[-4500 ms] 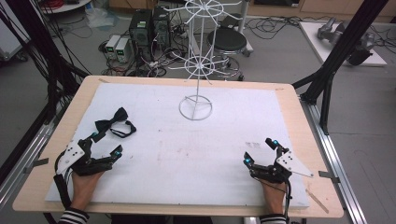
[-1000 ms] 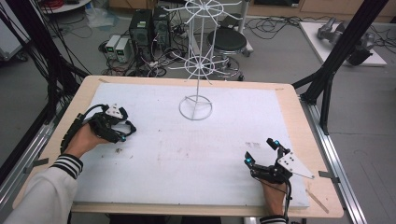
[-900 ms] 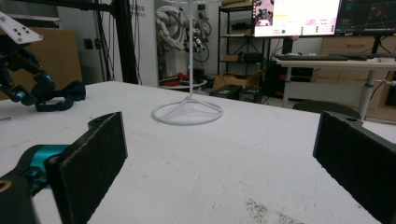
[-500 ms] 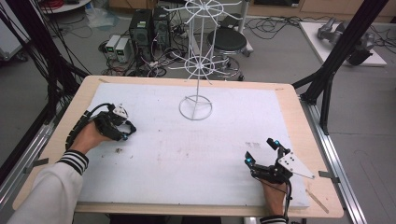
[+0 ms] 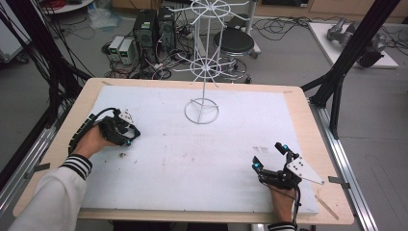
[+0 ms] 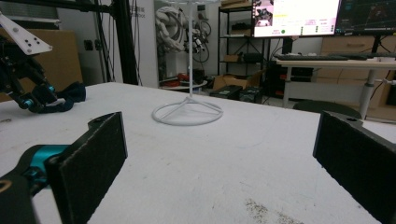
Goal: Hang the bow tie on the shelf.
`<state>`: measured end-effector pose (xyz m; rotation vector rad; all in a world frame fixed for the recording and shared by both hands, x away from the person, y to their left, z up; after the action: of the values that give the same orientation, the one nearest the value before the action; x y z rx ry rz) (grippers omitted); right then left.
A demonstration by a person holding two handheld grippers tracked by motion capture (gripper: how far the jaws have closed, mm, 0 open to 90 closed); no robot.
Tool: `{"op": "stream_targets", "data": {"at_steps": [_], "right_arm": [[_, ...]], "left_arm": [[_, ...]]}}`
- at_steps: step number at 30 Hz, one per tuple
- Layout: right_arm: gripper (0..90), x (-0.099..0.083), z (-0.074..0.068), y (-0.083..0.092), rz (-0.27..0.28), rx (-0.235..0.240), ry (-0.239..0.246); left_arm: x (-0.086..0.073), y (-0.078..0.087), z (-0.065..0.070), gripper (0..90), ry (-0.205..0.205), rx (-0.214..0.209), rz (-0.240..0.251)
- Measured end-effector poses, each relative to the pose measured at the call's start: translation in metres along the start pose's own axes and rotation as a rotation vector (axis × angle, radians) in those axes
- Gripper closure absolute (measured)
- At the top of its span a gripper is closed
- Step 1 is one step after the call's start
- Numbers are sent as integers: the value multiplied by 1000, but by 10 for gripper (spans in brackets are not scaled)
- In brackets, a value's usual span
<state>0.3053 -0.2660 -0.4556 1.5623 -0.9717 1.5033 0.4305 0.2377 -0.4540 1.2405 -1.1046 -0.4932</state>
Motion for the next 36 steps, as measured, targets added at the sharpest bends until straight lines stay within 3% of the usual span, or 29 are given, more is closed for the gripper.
{"op": "stream_targets", "data": {"at_steps": [5, 6, 11, 16, 17, 20, 30, 36], "right_arm": [[19, 0, 0, 0, -1, 0, -1], [19, 0, 0, 0, 1, 0, 0], [19, 0, 0, 0, 3, 1, 7], [19, 0, 0, 0, 2, 0, 5], [19, 0, 0, 0, 3, 1, 6], [19, 0, 0, 0, 2, 0, 6], [19, 0, 0, 0, 2, 0, 6], [19, 0, 0, 0, 3, 1, 6]], "left_arm": [[2, -2, 3, 620, 13, -20, 10], [2, -1, 2, 642, -2, -21, -7], [3, -4, 5, 731, 23, -34, -5], [2, -3, 6, 844, 19, -38, -25], [2, -3, 7, 867, 35, -41, -11], [2, -2, 7, 878, 30, -43, -19], [-1, 6, 5, 879, 65, -36, 41], [1, 16, 3, 880, 109, -33, 155]]}}
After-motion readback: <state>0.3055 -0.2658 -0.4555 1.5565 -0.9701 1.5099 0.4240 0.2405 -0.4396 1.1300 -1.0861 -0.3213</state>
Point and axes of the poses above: each handheld gripper's, and its own axes: y roughly backward along the jaws, x roughly out of its top, z roughly to its right, the point moved 5 cm from there along -y, roughly forward along the jaws, and after that the axes turned 6 degrees about -x, right-handed, at the moved point
